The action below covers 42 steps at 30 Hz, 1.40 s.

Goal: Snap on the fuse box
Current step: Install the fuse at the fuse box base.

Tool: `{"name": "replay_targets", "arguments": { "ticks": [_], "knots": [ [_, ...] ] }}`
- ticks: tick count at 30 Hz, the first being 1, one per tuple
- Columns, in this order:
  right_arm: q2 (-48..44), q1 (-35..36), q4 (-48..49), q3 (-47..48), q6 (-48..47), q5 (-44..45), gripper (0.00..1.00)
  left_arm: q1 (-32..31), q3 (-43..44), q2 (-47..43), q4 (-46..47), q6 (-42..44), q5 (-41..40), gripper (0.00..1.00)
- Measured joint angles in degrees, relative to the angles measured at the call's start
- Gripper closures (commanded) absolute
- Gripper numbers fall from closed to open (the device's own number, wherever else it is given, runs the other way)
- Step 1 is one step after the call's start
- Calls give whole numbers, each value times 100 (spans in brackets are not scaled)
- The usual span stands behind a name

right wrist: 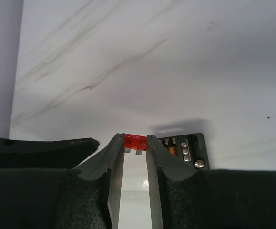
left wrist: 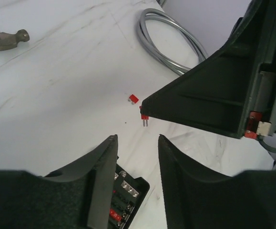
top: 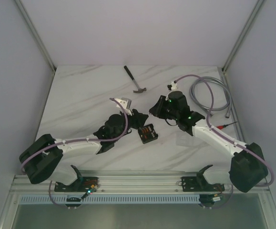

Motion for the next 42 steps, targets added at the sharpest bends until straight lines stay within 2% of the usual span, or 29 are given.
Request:
{"name": "replay_targets", "arguments": {
  "ticks": [4,13,17,22,26,31,35,37,42],
  "knots": [
    [-168,35,131,-83,96,-46,81,-4,181,254,66,57,96,61],
    [-238,129,243,-149,201,-133,81,-35,315,439,66,101,254,67],
    [-238,175,269,-151,234,-153,81,-35,328,439,68,107,258,73],
    [-238,212,299,-153,249,-166,81,-35,352,439,55,149,251,86],
    [-260,214,317,-170,256,-166,81,-31,352,439,20,190,227,100],
    [-299,243,367,-201,273,-225,78,-28,352,426,-35,251,227,100],
    [-313,251,428,-243,232,-297,65,-28,321,354,-55,317,227,100],
    [-367,251,433,-245,127,-334,61,-28,278,275,-57,378,260,100],
    [-822,129,433,-245,-562,-592,60,76,205,-142,-74,564,686,100]
  ]
}}
